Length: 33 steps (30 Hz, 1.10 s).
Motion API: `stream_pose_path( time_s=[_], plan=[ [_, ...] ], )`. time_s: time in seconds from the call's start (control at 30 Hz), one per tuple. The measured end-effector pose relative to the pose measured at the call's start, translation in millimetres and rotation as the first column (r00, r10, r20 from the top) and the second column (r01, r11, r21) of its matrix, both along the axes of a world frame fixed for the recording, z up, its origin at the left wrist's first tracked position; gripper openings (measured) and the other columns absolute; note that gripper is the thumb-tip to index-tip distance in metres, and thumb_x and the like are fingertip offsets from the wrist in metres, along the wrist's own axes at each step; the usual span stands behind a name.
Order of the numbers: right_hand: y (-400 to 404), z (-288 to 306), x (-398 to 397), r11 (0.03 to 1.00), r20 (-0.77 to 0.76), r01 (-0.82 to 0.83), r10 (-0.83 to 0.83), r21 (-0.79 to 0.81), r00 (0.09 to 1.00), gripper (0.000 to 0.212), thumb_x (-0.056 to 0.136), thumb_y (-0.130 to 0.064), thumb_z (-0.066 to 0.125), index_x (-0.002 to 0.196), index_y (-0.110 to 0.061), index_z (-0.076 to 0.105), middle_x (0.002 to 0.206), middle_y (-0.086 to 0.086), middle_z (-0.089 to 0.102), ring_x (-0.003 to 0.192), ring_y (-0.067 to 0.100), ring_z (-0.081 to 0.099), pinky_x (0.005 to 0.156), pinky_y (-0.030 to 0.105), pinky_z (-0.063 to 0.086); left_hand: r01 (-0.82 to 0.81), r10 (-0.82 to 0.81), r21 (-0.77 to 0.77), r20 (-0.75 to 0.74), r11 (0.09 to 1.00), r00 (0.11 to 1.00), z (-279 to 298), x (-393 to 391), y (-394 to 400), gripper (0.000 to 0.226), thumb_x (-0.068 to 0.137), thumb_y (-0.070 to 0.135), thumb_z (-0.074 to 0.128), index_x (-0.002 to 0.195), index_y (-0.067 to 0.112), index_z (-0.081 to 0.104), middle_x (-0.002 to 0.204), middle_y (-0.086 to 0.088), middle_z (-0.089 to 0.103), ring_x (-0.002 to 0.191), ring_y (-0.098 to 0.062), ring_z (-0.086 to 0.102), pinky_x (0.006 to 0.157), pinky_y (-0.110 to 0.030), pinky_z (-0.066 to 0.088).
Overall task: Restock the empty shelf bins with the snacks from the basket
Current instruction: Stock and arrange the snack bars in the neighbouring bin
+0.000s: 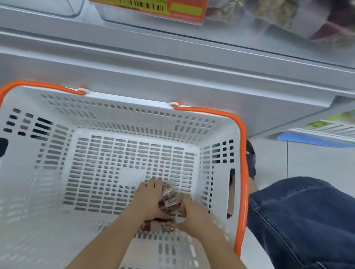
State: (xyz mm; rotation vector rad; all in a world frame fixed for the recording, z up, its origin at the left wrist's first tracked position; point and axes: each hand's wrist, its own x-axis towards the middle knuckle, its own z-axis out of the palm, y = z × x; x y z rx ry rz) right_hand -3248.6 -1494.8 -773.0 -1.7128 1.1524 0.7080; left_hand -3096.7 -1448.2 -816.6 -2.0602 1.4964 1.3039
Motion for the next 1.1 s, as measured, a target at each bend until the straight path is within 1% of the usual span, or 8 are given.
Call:
stream_pose_path(
  time_s=[0.1, 0.27, 0.5, 0.7, 0.8, 0.9, 1.0, 1.1],
  plan=[
    [0.6, -3.5, 0.7, 0.999, -0.036, -0.045, 0.046, 0.007, 0.998, 0.019, 0.082, -0.012, 0.060, 0.084, -0.027, 0.048, 0.101, 0.001, 0.056, 0.089, 0.017, 0.053, 0.060, 0.018, 0.036, -0.036, 0.036, 0.039, 0.007, 0.999, 0.999, 1.6, 4.1, -2.5, 0.107, 0.064, 0.060, 0.075, 0.141, 0.012, 0.020, 0.140, -0.010, 0.033, 0.125, -0.032, 0.036, 0.100, -0.043, 0.038],
    [8.1, -4.2, 4.6, 0.976, -0.101, -0.189, 0.200, 0.112, 0.975, 0.057, 0.087, -0.012, 0.056, 0.141, -0.021, 0.040, 0.141, 0.004, 0.047, 0.126, 0.024, 0.047, 0.099, 0.035, 0.043, -0.120, 0.118, 0.102, 0.027, 0.988, 0.993, 3.5, 12.7, 5.3, 0.105, 0.059, 0.060, 0.076, 0.138, 0.010, 0.026, 0.133, -0.009, 0.041, 0.120, -0.030, 0.042, 0.097, -0.043, 0.042],
    [19.9, 4.2, 28.8, 0.954, -0.014, -0.211, 0.219, 0.211, 0.976, 0.054, 0.086, -0.015, 0.053, 0.138, -0.025, 0.044, 0.134, 0.005, 0.053, 0.121, 0.027, 0.051, 0.098, 0.039, 0.045, -0.508, 0.529, 0.177, -0.104, 0.843, 0.842, 14.8, 52.3, 24.9, 0.054, 0.066, 0.037, 0.078, 0.103, 0.012, 0.047, 0.092, -0.006, 0.056, 0.082, -0.021, 0.059, 0.065, -0.034, 0.055],
    [26.9, 8.7, 41.8, 0.961, 0.004, -0.226, 0.229, 0.158, 0.974, 0.048, 0.082, -0.041, 0.063, 0.119, -0.017, 0.046, 0.109, -0.001, 0.057, 0.096, 0.020, 0.054, 0.083, 0.035, 0.047, -0.567, 0.603, 0.226, -0.155, 0.793, 0.782, 32.2, 77.0, 37.6, 0.051, 0.068, 0.025, 0.077, 0.107, 0.012, 0.046, 0.092, -0.010, 0.061, 0.074, -0.020, 0.061, 0.047, -0.030, 0.049],
    [19.3, 19.9, 40.3, 0.957, 0.020, -0.217, 0.218, 0.194, 0.976, 0.039, 0.080, -0.033, 0.071, 0.106, -0.020, 0.044, 0.094, -0.005, 0.052, 0.080, 0.013, 0.050, 0.067, 0.028, 0.043, -0.642, 0.661, 0.158, -0.206, 0.750, 0.722, 47.3, 85.0, 35.8, 0.044, 0.069, 0.016, 0.077, 0.103, 0.012, 0.049, 0.087, -0.006, 0.060, 0.069, -0.016, 0.056, 0.053, -0.034, 0.050],
    [8.5, 45.0, 36.7, 0.917, -0.003, -0.392, 0.394, 0.076, 0.919, 0.044, 0.082, -0.026, 0.069, 0.120, -0.014, 0.049, 0.114, 0.006, 0.055, 0.100, 0.024, 0.054, 0.081, 0.037, 0.048, -0.714, 0.698, 0.039, -0.253, 0.699, 0.670, 66.8, 92.9, 29.4, 0.054, 0.067, 0.014, 0.078, 0.108, 0.013, 0.044, 0.093, -0.006, 0.061, 0.069, -0.015, 0.057, 0.047, -0.026, 0.043],
    [-18.4, 89.8, 29.9, 0.879, -0.015, -0.459, 0.461, -0.133, 0.887, 0.036, 0.086, -0.028, 0.063, 0.119, -0.017, 0.054, 0.112, 0.006, 0.055, 0.102, 0.025, 0.051, 0.080, 0.035, 0.048, -0.652, 0.612, -0.122, -0.255, 0.748, 0.749, 104.7, 93.7, 10.0, 0.055, 0.063, 0.015, 0.079, 0.105, 0.015, 0.043, 0.094, -0.005, 0.062, 0.074, -0.018, 0.061, 0.056, -0.030, 0.048],
    [-56.8, 162.1, 18.4, 0.936, 0.138, -0.286, 0.317, -0.205, 0.938, 0.033, 0.085, -0.026, 0.066, 0.114, -0.025, 0.050, 0.101, 0.000, 0.052, 0.090, 0.020, 0.051, 0.066, 0.022, 0.042, -0.490, 0.458, -0.392, -0.177, 0.779, 0.871, 162.0, 84.7, -8.9, 0.058, 0.058, 0.028, 0.080, 0.102, 0.021, 0.042, 0.089, 0.002, 0.060, 0.072, -0.016, 0.059, 0.058, -0.030, 0.047]
  ],
)
